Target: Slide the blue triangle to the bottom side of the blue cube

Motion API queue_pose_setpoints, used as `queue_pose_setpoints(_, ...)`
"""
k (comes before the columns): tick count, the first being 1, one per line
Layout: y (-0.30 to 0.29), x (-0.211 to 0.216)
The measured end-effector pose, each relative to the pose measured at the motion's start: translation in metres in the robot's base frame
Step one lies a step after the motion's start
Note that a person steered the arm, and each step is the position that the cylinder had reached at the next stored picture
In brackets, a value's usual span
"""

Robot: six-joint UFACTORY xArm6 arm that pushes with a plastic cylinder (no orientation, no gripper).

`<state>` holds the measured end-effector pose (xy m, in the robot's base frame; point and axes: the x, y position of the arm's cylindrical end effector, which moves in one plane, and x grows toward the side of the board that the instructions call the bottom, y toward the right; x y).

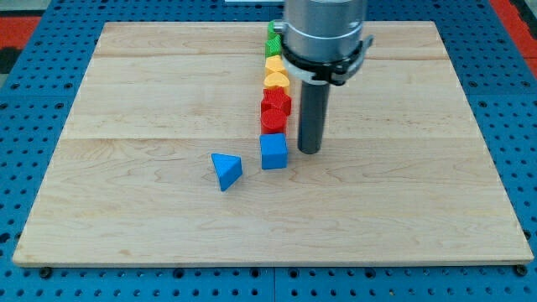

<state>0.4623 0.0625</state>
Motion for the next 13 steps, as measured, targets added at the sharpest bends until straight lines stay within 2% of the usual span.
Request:
queue_pose_setpoints(1, 0.020, 0.018)
queue_pose_setpoints(2, 0.021, 0.052)
queue_pose_setpoints(7, -0.082, 0.047)
queue_pose_setpoints(8, -0.085, 0.058)
queue_pose_setpoints(9, -0.077, 0.091)
queue_pose_setpoints(10, -0.126, 0.104)
queue_pose_setpoints(11, -0.175, 0.099)
queue_pose_setpoints(13, -0.176, 0.024)
